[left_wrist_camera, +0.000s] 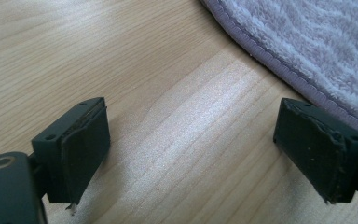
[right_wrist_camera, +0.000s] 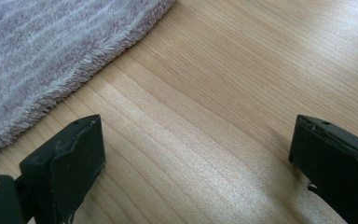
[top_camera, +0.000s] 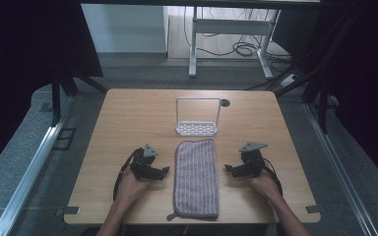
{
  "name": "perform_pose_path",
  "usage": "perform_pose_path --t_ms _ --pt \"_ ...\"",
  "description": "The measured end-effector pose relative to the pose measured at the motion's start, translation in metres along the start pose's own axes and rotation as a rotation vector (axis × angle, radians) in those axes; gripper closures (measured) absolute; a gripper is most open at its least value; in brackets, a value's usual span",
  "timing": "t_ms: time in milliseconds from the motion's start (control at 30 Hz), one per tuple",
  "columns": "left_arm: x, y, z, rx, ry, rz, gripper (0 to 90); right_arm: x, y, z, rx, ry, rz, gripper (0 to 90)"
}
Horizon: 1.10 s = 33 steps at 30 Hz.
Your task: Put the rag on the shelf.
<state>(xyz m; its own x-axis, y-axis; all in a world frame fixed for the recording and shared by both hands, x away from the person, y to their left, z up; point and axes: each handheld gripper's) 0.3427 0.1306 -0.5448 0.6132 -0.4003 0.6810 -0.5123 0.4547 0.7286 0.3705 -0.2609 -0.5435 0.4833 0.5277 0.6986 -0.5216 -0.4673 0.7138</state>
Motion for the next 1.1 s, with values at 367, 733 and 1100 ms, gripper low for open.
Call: perform_pose_path --t_ms 367,733,1100 --pt "-0.0001 -0.0003 0.0003 -0.001 0.005 0.005 10.5 0.0006 -0.0014 -0.0004 0.011 0.015 -0.007 0.0" --pt "-0.0001 -0.0004 0.0005 0.000 0.009 0.004 10.2 0.0013 -0.0015 -0.0006 0.012 0.013 -0.014 0.0" --pt "0.0017 0.0000 -0.0001 -0.017 0.009 0.006 12.6 0.0056 -0.0005 -0.0005 0.016 0.007 -0.045 1.6"
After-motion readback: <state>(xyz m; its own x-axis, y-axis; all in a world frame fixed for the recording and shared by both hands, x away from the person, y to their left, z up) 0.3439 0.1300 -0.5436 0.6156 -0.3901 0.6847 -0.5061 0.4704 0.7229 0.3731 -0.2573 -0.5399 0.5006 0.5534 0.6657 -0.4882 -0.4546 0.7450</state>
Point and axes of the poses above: each handheld gripper's, and its own axes: y roughly backward along the jaws, x roughly out of its top, z roughly to its right, and after that the axes turned 4 degrees about y, right-handed
